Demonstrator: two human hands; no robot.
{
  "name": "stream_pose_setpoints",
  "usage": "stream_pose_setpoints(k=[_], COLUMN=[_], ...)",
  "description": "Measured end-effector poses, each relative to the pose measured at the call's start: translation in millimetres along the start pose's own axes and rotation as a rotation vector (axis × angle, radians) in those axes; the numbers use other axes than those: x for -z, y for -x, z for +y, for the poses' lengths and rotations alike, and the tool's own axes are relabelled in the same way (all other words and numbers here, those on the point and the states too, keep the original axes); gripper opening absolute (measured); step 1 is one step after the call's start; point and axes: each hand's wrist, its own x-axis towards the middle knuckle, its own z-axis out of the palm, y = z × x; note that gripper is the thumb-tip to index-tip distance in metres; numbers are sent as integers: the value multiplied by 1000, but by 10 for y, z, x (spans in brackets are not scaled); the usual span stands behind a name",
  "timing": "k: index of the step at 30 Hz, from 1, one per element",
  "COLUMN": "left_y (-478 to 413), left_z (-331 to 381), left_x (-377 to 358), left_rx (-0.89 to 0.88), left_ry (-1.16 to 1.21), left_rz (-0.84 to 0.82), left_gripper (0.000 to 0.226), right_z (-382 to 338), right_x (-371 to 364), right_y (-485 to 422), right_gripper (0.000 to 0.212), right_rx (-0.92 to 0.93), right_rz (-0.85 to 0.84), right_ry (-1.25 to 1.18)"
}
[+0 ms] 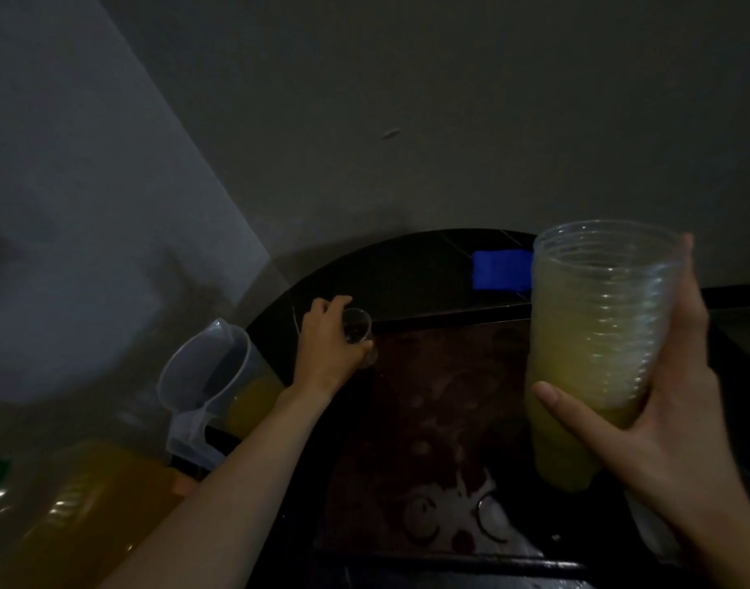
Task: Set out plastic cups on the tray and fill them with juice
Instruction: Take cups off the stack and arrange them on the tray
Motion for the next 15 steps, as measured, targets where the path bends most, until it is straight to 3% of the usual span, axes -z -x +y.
stream_pose_setpoints(k=[15], left_y=[-16], left_z=[-54], left_x=[83], left_rx=[-1], left_ry=[-14], left_rz=[-67], left_gripper=[76], right_z=[-11], right_x=[-10], right_y=[12], right_gripper=[123], right_rx=[3], right_rz=[-17], right_ry=[-3])
